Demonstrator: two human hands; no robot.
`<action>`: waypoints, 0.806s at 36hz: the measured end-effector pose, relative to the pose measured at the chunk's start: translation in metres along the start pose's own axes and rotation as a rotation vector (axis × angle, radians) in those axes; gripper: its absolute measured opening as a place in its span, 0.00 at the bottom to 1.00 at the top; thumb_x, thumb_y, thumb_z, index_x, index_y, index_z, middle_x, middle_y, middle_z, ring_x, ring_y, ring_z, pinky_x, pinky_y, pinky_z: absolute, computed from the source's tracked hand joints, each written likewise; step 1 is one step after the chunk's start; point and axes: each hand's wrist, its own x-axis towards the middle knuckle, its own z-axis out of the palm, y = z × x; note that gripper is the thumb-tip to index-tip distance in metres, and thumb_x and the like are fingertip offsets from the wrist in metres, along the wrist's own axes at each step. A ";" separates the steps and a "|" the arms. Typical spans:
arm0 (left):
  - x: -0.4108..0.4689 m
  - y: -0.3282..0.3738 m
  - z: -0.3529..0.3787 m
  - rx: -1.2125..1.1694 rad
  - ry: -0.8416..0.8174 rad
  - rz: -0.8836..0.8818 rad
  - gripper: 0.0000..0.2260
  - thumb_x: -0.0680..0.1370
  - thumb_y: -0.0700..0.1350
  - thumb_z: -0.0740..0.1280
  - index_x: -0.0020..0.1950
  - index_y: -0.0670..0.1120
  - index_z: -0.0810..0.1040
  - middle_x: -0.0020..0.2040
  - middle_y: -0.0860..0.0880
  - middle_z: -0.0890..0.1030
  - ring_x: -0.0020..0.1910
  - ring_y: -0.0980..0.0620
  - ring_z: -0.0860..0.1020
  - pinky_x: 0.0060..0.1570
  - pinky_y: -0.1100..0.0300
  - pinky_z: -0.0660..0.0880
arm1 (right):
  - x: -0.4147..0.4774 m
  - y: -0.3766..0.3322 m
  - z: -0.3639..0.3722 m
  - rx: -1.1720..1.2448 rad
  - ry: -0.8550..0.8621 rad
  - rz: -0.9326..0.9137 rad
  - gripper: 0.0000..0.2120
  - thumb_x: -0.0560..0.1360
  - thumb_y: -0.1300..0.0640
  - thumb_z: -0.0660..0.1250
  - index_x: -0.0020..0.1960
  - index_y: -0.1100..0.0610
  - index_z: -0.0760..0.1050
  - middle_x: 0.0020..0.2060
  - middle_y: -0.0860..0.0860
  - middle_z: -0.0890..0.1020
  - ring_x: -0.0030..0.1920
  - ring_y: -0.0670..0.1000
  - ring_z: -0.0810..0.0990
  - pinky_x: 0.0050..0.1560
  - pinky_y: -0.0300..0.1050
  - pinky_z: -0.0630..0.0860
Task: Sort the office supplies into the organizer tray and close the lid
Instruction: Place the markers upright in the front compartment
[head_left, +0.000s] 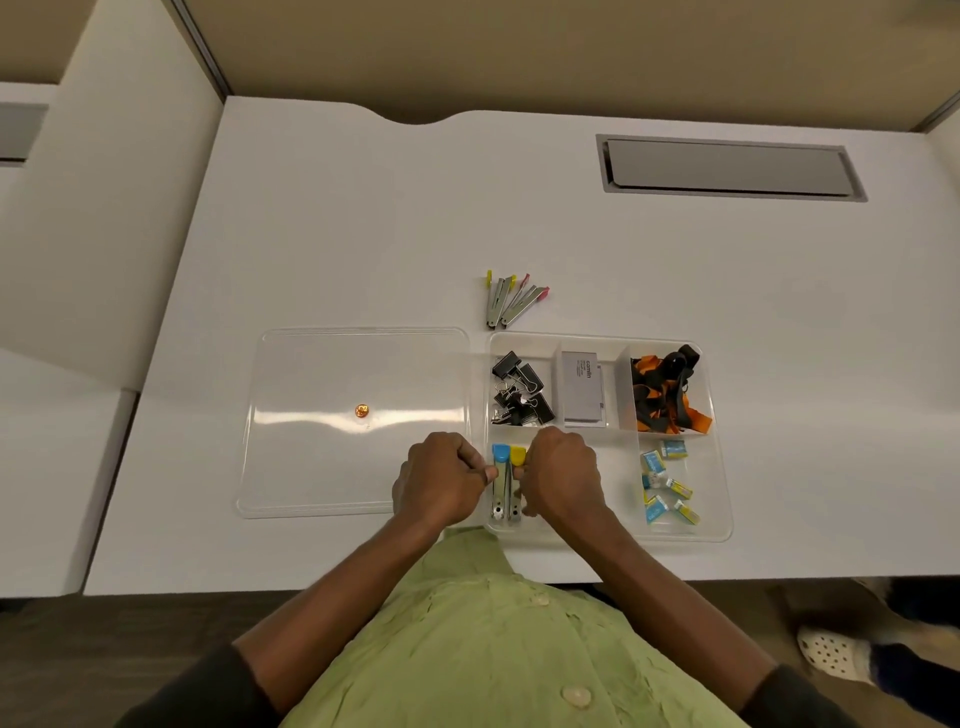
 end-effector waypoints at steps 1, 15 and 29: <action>0.000 0.000 0.000 -0.003 -0.005 0.000 0.12 0.75 0.52 0.80 0.38 0.54 0.80 0.42 0.53 0.87 0.45 0.50 0.87 0.54 0.45 0.84 | 0.001 0.000 -0.002 -0.001 -0.029 0.011 0.16 0.70 0.53 0.80 0.54 0.58 0.79 0.48 0.54 0.85 0.45 0.52 0.84 0.43 0.43 0.77; 0.015 0.006 -0.016 0.196 -0.036 -0.012 0.16 0.73 0.64 0.78 0.41 0.52 0.83 0.41 0.56 0.84 0.45 0.53 0.83 0.49 0.53 0.82 | 0.002 0.020 -0.050 0.344 -0.102 -0.038 0.04 0.76 0.59 0.75 0.49 0.58 0.86 0.40 0.50 0.89 0.33 0.45 0.87 0.36 0.42 0.85; 0.141 0.115 -0.069 0.189 0.247 0.226 0.19 0.75 0.59 0.78 0.53 0.44 0.84 0.54 0.44 0.87 0.56 0.40 0.84 0.55 0.50 0.80 | 0.145 -0.001 -0.123 0.559 0.350 -0.032 0.12 0.74 0.48 0.76 0.52 0.54 0.82 0.42 0.53 0.87 0.47 0.55 0.87 0.52 0.43 0.76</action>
